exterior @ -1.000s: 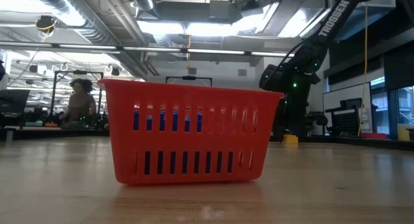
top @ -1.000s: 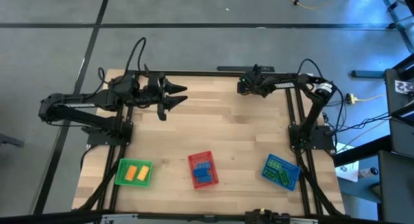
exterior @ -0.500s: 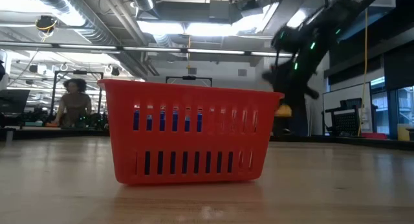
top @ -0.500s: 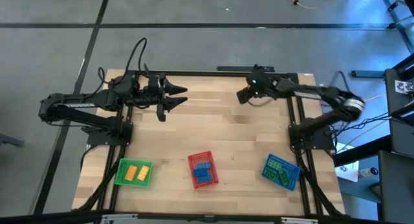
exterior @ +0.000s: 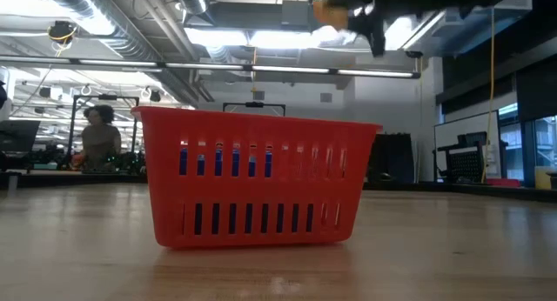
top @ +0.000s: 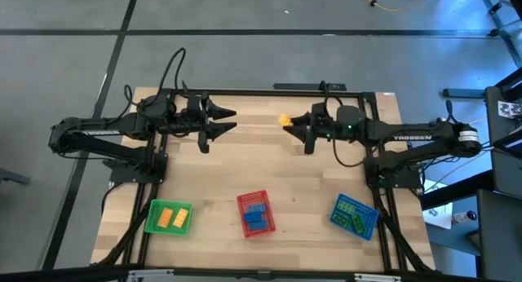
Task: Sort & place blocks by color
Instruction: Put the yellow game piece into the green bin
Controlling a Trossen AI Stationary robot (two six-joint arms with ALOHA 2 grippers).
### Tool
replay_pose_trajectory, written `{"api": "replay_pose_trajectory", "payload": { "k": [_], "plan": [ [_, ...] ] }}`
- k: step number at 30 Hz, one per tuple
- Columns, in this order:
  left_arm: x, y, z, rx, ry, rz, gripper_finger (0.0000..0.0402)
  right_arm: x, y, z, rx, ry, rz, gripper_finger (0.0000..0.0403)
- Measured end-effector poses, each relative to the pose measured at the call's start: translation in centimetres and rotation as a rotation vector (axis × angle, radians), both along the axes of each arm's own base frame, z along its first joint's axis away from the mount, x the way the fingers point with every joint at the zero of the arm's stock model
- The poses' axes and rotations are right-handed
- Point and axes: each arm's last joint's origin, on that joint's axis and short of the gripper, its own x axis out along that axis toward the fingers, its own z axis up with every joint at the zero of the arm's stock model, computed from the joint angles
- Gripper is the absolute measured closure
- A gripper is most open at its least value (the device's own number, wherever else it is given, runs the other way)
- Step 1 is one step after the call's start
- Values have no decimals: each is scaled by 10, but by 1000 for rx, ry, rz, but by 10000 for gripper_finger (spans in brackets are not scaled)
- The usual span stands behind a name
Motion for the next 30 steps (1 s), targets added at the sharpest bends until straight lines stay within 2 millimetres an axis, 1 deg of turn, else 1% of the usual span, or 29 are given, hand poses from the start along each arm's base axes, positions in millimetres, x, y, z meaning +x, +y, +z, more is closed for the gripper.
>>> {"api": "replay_pose_trajectory", "payload": {
  "k": [3,6,22,26,30],
  "plan": [
    [1,0,-1,0,4,0,217,7,9,13,-56,-70,41,259],
    [2,0,-1,-1,8,0,217,10,14,25,-104,-135,62,259],
    [4,0,-2,-9,10,0,217,12,15,25,-99,-138,90,259],
    [20,2,-13,-68,47,-3,217,16,17,20,-101,-123,101,259],
    [45,3,-24,-87,39,-58,217,24,22,16,-100,-140,124,259]
  ]
}}
